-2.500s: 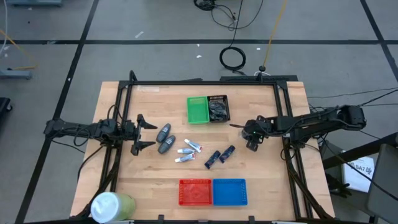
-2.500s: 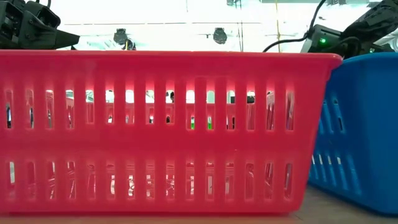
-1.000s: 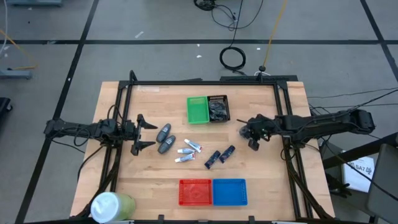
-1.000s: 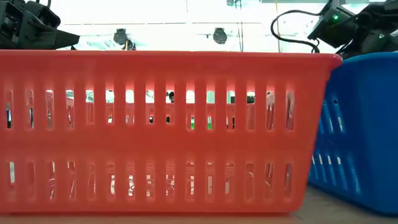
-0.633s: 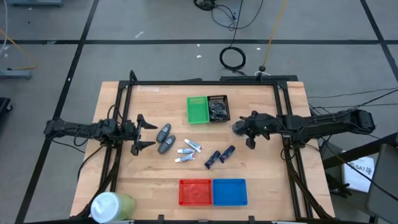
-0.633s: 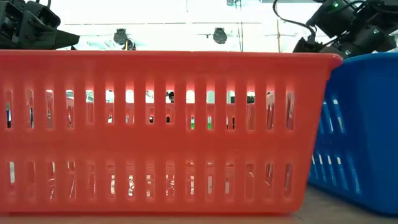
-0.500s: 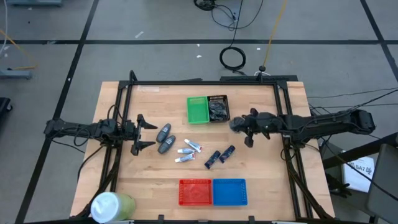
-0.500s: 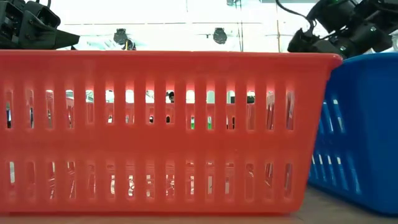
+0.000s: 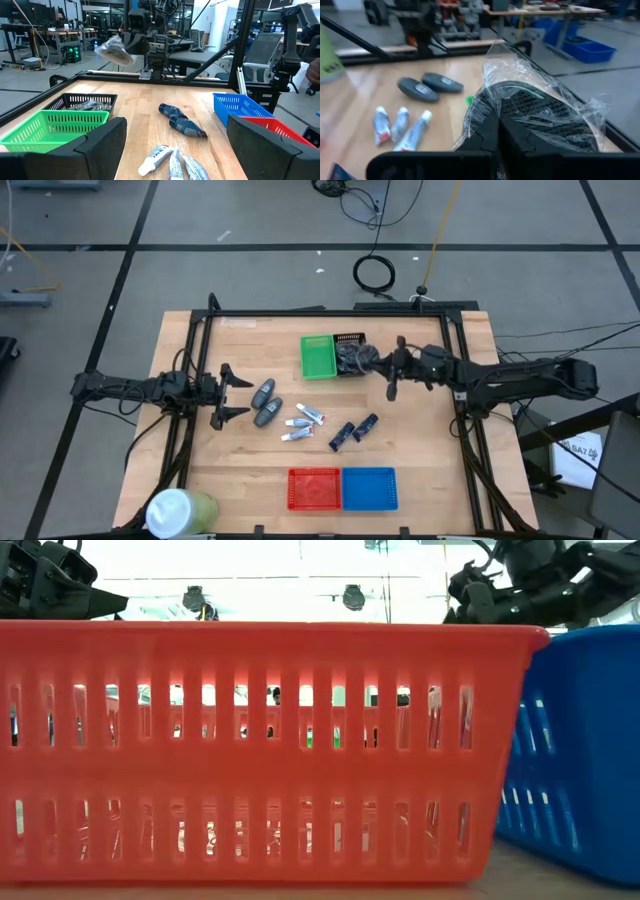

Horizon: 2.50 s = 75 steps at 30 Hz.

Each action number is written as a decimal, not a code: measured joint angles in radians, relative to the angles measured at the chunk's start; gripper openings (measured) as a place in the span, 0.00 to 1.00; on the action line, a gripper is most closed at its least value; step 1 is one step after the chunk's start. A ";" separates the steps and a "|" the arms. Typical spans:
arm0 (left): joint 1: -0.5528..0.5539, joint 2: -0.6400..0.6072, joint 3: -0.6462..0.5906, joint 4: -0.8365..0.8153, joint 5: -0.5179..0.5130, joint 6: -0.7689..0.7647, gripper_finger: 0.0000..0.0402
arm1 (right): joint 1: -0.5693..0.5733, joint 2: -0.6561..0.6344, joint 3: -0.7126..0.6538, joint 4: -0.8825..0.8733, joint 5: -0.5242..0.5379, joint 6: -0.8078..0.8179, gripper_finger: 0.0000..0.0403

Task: Pick & Place Travel size toiletries
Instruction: Put the hairbrush into the black bin

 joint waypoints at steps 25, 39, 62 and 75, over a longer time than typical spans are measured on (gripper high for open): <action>0.000 0.000 0.000 0.000 0.000 0.000 0.84 | -0.277 0.511 0.363 -0.249 -0.512 -0.073 0.00; 0.000 0.000 0.000 0.000 0.000 0.000 0.84 | -0.277 0.606 0.363 -0.221 -0.385 -0.074 0.00; 0.000 0.000 0.000 0.000 0.000 0.000 0.84 | -0.242 0.449 0.691 -0.714 -0.274 -0.142 0.22; 0.000 0.000 0.000 0.000 0.000 0.000 0.84 | -0.205 0.520 0.697 -0.814 -0.164 -0.247 0.00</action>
